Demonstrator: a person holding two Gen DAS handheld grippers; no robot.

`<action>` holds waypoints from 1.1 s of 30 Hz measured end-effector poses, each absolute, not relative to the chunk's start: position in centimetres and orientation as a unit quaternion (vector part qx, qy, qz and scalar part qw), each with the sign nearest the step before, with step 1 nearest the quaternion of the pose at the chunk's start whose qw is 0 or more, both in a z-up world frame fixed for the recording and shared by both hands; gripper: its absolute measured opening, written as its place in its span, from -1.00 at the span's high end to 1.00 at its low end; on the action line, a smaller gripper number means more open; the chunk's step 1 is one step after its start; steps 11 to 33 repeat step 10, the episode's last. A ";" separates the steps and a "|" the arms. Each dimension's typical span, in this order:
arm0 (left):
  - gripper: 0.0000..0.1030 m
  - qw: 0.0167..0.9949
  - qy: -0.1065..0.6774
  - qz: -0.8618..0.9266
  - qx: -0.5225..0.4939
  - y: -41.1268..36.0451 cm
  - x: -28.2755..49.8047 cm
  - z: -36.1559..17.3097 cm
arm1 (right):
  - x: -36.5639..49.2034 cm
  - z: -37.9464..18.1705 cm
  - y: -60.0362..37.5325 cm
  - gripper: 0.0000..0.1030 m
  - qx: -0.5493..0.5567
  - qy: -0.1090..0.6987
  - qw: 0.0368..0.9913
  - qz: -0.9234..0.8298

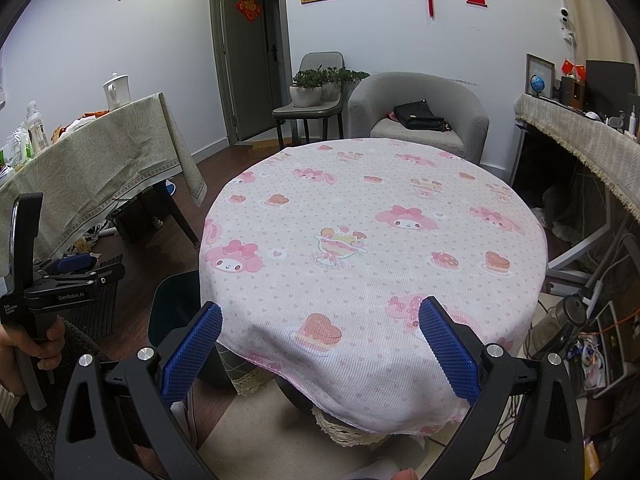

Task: Collect trash

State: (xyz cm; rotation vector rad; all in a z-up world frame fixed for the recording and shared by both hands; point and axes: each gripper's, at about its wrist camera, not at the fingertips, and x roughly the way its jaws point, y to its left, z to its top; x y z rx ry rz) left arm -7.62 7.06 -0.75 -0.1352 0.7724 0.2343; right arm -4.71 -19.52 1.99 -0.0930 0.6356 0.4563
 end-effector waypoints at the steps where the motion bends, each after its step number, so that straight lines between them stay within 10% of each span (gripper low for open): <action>1: -0.92 0.917 0.376 0.113 -0.066 7.1 -7.6 -0.7 | -4.7 2.0 -19.5 -0.93 -0.045 0.310 0.923 0.222; 33: -0.92 0.917 0.378 0.114 -0.059 6.7 -7.7 -1.1 | -4.7 2.0 -19.5 -0.93 -0.045 0.310 0.923 0.222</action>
